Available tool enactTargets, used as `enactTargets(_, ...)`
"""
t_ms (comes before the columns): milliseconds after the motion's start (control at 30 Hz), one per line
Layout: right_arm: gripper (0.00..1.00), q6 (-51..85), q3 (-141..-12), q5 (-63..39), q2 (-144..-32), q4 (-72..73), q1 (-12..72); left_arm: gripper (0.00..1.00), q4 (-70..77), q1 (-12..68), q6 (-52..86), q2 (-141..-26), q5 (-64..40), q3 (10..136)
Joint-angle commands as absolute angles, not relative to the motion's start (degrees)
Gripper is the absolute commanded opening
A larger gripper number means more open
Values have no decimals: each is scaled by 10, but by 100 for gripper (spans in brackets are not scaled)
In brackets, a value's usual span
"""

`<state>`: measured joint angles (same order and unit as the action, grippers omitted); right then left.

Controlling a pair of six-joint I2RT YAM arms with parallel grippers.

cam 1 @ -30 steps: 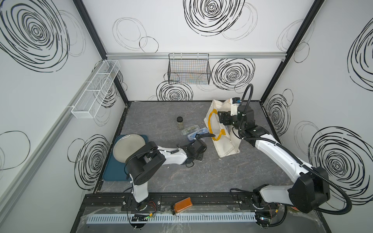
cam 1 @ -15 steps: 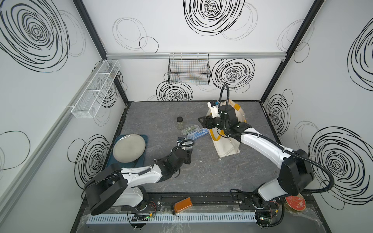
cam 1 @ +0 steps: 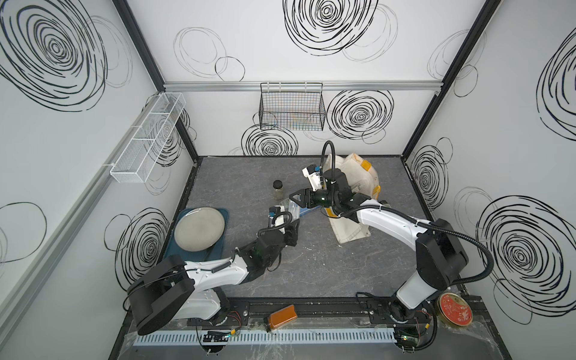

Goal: Put the compass set into the canvas bag
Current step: Pick up the compass set at the center of the board.

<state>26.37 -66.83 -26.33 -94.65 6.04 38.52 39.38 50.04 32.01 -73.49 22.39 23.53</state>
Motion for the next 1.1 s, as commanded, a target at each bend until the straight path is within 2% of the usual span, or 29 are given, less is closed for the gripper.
enactTargets(0,52,298,-661,-284,-958,104,389,39,457,496,327,-739,218,231)
enactTargets(167,37,312,-668,-290,-975,111,392,39,460,495,328,-741,216,230)
enactTargets(267,21,319,-671,-288,-982,110,394,39,461,493,327,-745,214,232)
enactTargets(467,7,321,-671,-280,-984,109,394,44,461,489,329,-758,206,236)
enactTargets(600,4,319,-673,-273,-983,107,394,63,461,489,330,-759,204,236)
enactTargets(700,3,312,-676,-267,-982,100,394,99,461,488,330,-757,206,234)
enactTargets(1067,2,255,-725,-234,-948,15,358,99,455,481,324,-715,224,207)
